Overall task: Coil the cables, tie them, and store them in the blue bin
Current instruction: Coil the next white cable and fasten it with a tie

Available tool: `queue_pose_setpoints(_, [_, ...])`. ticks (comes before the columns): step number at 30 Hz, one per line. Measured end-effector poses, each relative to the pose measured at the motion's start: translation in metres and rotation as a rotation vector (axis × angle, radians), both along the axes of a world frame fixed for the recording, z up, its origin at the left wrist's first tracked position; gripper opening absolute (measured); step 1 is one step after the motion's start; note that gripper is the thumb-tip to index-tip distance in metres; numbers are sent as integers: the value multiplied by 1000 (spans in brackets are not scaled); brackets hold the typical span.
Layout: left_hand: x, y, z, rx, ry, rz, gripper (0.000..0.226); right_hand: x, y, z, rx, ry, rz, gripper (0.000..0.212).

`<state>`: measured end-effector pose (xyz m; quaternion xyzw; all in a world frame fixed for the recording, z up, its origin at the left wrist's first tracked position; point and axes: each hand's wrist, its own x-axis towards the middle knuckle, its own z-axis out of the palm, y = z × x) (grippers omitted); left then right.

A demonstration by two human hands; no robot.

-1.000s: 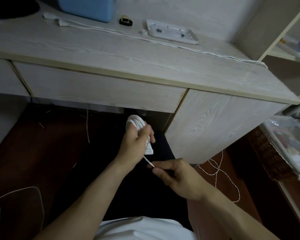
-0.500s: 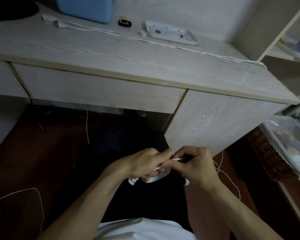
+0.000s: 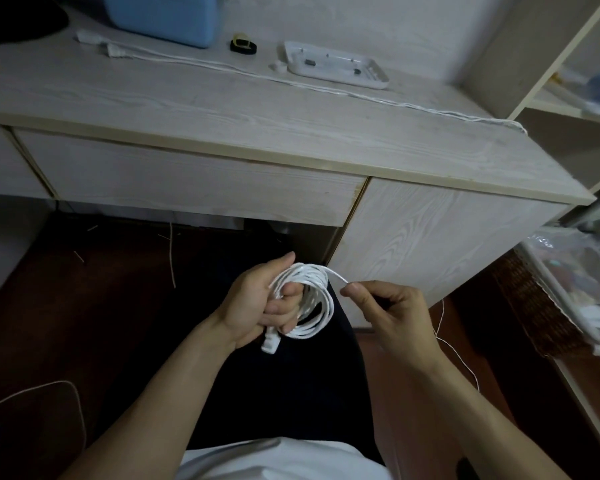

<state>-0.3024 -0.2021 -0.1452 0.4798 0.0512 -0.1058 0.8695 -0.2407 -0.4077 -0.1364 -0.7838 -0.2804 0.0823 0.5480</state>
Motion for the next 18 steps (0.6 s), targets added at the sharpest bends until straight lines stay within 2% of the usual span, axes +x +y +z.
queue_pose_setpoints(5, [5, 1, -4, -278, -34, 196, 42, 6, -2, -5, -198, 46, 15, 23])
queue_pose_setpoints(8, [6, -3, -3, -449, -56, 246, 33, 6, -2, -12, -303, 74, 72, 21])
queue_pose_setpoints(10, [6, -5, 0, -513, -84, 262, 26, 3, -1, -12, -365, 26, 142, 22])
queue_pose_setpoints(12, [8, -4, 4, -540, -88, 276, 25, -1, 1, -11, -426, 18, 237, 25])
queue_pose_setpoints(14, [11, -3, 5, -537, -77, 304, 28, -7, 3, -10, -443, 92, 289, 24])
queue_pose_setpoints(18, [16, -7, -1, -371, -99, 433, 24, -17, 12, -10, -411, 99, 302, 24])
